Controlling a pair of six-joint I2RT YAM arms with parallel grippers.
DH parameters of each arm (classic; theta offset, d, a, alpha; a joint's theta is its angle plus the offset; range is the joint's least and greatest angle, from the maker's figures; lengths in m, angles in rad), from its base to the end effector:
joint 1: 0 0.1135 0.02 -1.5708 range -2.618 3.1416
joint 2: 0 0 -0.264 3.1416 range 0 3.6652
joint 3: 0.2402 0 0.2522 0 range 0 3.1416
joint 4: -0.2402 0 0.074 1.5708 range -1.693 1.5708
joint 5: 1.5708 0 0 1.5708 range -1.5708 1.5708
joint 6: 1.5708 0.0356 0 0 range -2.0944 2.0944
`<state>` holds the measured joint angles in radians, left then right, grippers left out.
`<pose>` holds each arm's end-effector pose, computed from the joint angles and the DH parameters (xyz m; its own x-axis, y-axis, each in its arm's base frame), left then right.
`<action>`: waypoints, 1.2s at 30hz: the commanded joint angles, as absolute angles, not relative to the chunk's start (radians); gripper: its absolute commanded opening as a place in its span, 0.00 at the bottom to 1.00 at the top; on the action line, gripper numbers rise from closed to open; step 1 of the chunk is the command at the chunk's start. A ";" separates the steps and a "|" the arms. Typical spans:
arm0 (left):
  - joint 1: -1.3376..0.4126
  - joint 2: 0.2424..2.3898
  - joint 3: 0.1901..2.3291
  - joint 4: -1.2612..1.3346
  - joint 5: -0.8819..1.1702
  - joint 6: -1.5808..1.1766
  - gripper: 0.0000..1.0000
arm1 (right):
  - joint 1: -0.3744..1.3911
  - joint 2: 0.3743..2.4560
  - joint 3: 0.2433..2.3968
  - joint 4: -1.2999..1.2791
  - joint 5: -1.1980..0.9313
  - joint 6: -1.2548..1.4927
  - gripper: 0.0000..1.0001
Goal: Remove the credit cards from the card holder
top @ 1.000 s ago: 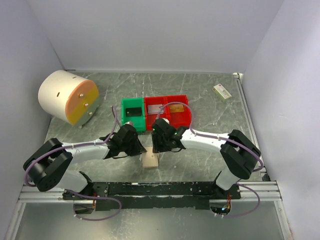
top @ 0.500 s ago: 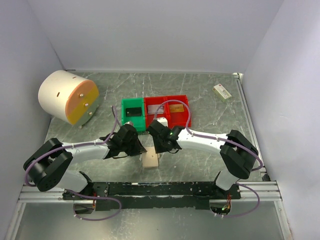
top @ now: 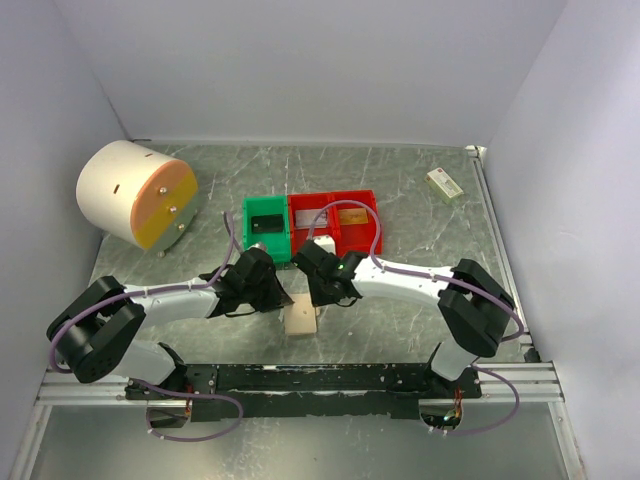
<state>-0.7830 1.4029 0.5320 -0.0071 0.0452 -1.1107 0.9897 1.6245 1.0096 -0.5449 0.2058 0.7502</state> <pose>0.1757 -0.1772 0.1408 -0.8919 -0.3752 -0.2524 -0.1667 0.7917 -0.5877 0.1775 0.2571 0.1850 -0.8954 -0.1477 -0.4200 -0.2227 0.9655 0.1353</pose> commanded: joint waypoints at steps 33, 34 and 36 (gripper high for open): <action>-0.804 1.240 0.498 -0.121 -0.045 -1.133 0.78 | 0.905 1.422 0.961 -0.489 0.058 0.701 0.00; -0.803 1.213 0.500 -0.145 -0.064 -1.136 0.80 | 0.898 1.415 0.971 -0.491 0.042 0.698 0.00; -0.803 1.155 0.506 -0.201 -0.101 -1.142 0.84 | 0.890 1.405 0.993 -0.496 0.021 0.691 0.00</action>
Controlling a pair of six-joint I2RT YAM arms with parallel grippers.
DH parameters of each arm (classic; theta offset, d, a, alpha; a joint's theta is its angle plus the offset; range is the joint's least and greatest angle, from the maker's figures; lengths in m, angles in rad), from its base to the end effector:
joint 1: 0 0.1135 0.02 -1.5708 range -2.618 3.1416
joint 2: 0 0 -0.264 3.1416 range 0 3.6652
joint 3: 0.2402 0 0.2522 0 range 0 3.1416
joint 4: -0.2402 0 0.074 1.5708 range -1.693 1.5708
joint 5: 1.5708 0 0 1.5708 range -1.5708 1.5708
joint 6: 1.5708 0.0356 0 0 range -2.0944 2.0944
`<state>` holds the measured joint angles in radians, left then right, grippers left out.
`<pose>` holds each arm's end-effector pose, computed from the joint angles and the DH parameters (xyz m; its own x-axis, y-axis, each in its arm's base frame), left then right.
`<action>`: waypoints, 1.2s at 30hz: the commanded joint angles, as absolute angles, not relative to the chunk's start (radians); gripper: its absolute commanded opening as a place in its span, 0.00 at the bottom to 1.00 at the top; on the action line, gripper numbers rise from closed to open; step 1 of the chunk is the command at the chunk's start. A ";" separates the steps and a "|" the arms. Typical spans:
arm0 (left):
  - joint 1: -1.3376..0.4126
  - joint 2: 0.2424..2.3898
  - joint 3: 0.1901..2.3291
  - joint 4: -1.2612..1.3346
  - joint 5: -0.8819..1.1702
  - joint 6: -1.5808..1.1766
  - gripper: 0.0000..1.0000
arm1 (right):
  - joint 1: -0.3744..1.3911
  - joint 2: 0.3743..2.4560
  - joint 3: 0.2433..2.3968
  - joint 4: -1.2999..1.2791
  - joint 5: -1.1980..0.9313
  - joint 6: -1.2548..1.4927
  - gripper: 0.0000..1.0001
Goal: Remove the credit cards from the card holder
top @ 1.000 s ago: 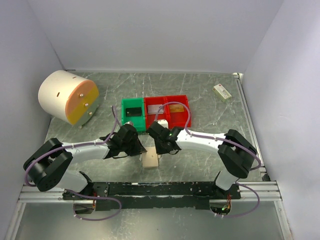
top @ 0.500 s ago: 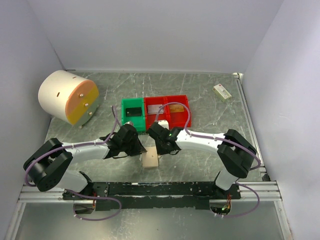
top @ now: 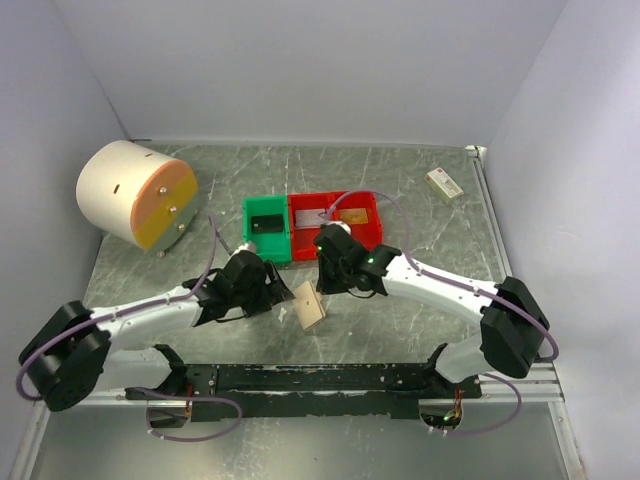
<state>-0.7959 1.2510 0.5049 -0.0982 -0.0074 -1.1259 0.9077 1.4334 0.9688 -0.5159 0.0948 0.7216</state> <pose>0.1614 -0.1644 0.1600 -0.8669 -0.4048 -0.2909 -0.1661 0.7847 -0.5972 0.1816 0.2270 0.2280 -0.8808 -0.0593 -0.4698 -0.2268 0.9237 0.3086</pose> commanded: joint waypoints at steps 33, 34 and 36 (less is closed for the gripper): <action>-0.802 0.818 0.503 -0.365 -0.162 -1.135 0.99 | 0.629 1.460 0.660 -0.195 -0.462 0.756 0.00; -0.802 0.842 0.505 -0.343 -0.139 -1.127 0.98 | 0.624 1.453 0.628 -0.184 -0.455 0.759 0.00; -0.803 0.887 0.503 -0.303 -0.090 -1.110 0.96 | 0.622 1.432 0.578 -0.144 -0.436 0.762 0.00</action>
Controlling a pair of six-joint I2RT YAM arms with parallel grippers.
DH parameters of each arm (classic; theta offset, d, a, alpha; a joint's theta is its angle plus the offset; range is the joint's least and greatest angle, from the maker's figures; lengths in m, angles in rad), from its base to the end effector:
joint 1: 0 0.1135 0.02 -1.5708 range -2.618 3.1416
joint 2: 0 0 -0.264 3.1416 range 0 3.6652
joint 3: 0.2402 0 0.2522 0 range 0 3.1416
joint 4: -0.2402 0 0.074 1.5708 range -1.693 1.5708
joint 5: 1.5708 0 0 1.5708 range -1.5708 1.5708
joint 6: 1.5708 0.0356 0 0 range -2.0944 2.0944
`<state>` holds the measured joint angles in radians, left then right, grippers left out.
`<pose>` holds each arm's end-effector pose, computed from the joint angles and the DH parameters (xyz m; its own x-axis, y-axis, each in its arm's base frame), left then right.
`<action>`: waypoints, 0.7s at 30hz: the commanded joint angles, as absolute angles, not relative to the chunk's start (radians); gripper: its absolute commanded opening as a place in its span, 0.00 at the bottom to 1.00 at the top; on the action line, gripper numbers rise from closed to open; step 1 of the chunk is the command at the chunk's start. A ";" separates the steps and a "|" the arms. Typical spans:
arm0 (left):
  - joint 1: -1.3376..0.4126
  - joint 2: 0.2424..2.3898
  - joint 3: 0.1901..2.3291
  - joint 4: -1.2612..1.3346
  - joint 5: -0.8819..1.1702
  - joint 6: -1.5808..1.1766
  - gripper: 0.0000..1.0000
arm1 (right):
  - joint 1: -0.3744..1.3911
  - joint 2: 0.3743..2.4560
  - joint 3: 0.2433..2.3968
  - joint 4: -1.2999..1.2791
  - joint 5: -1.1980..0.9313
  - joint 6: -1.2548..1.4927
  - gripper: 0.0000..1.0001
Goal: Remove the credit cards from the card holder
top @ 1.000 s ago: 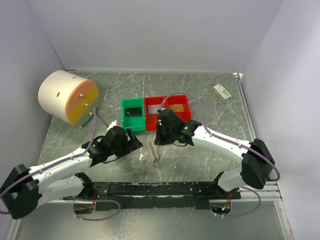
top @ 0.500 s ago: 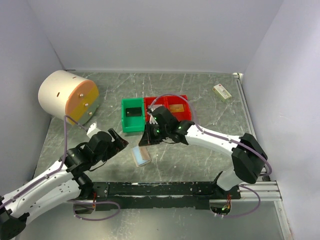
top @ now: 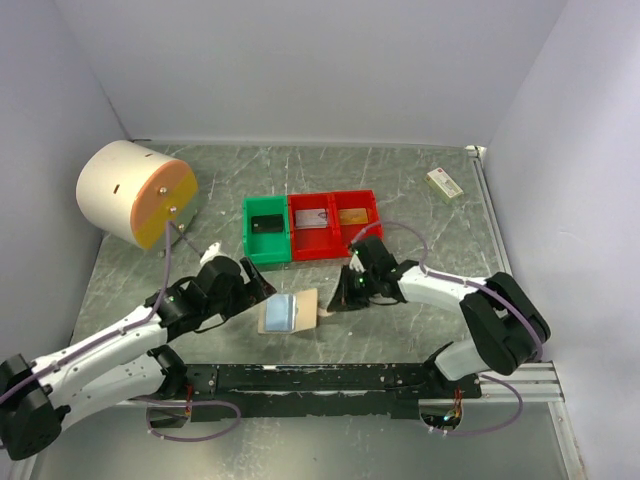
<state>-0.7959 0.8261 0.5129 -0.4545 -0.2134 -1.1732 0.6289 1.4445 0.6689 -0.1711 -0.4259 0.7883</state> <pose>0.1249 -0.1168 0.2137 -0.7337 -0.5387 -0.4142 -0.2189 0.7644 -0.6064 0.2063 0.1683 0.1604 -0.9810 0.0850 -0.1743 -0.0500 0.7576 0.6508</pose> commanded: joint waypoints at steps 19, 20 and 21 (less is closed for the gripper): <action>-0.803 1.167 0.521 -0.196 0.031 -1.058 0.77 | 0.621 1.498 0.567 -0.125 -0.340 0.763 0.00; -0.804 1.176 0.523 -0.188 0.040 -1.054 0.75 | 0.621 1.500 0.568 -0.126 -0.339 0.763 0.00; -0.802 1.181 0.524 -0.182 0.045 -1.055 0.73 | 0.621 1.500 0.568 -0.124 -0.339 0.764 0.00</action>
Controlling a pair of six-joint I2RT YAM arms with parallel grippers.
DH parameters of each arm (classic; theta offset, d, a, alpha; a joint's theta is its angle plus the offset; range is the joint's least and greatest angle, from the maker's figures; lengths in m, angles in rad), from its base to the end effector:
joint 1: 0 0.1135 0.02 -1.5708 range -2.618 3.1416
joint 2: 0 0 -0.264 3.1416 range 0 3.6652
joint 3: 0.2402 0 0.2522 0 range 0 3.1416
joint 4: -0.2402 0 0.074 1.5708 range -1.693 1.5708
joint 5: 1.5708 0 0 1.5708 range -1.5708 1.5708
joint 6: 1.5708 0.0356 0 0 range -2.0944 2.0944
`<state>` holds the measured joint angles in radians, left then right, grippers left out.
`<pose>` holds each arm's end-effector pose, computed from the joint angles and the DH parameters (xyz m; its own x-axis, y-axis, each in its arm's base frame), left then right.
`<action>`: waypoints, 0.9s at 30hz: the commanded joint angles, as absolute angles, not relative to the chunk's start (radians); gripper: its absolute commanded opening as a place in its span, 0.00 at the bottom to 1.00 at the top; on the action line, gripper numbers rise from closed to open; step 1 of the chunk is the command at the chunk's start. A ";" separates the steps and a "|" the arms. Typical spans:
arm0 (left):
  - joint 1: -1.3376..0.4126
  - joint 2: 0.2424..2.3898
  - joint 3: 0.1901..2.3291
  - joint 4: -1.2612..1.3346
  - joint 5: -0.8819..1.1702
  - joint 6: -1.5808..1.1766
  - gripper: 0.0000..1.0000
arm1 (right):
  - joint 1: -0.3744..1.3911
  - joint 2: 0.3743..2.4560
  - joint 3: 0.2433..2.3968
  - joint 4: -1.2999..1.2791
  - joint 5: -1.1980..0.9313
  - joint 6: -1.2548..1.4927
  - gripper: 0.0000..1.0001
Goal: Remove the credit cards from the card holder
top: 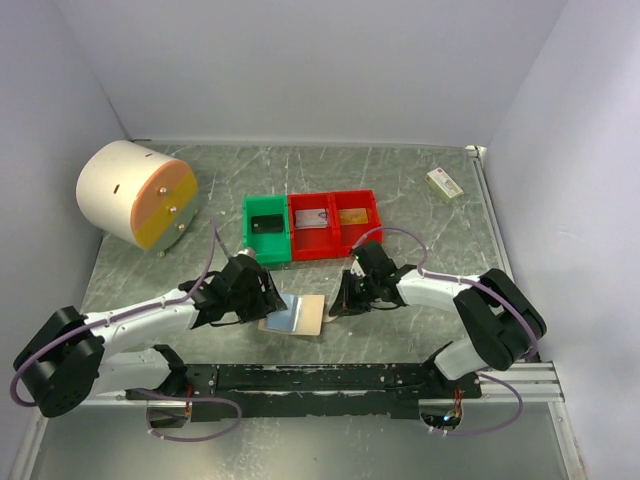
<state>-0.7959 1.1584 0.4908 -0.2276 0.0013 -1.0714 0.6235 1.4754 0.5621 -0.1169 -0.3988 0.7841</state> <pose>0.1485 -0.1517 0.1653 -0.8892 -0.3467 -0.2986 -0.1368 0.8242 -0.5495 0.1925 0.1554 0.1275 -0.9874 0.0915 -0.1293 -0.0043 0.8006 0.5992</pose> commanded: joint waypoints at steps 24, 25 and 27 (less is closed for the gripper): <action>-0.804 1.184 0.490 -0.183 0.068 -1.085 0.66 | 0.620 1.505 0.577 -0.131 -0.332 0.762 0.00; -0.806 1.191 0.494 -0.185 0.069 -1.085 0.66 | 0.621 1.505 0.577 -0.132 -0.331 0.762 0.00; -0.807 1.199 0.499 -0.192 0.061 -1.081 0.66 | 0.621 1.504 0.575 -0.130 -0.333 0.762 0.00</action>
<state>-0.7967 1.1851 0.4950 -0.2058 0.0498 -1.0790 0.6235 1.4857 0.5713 -0.1097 -0.3935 0.7845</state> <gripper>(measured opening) 0.661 0.029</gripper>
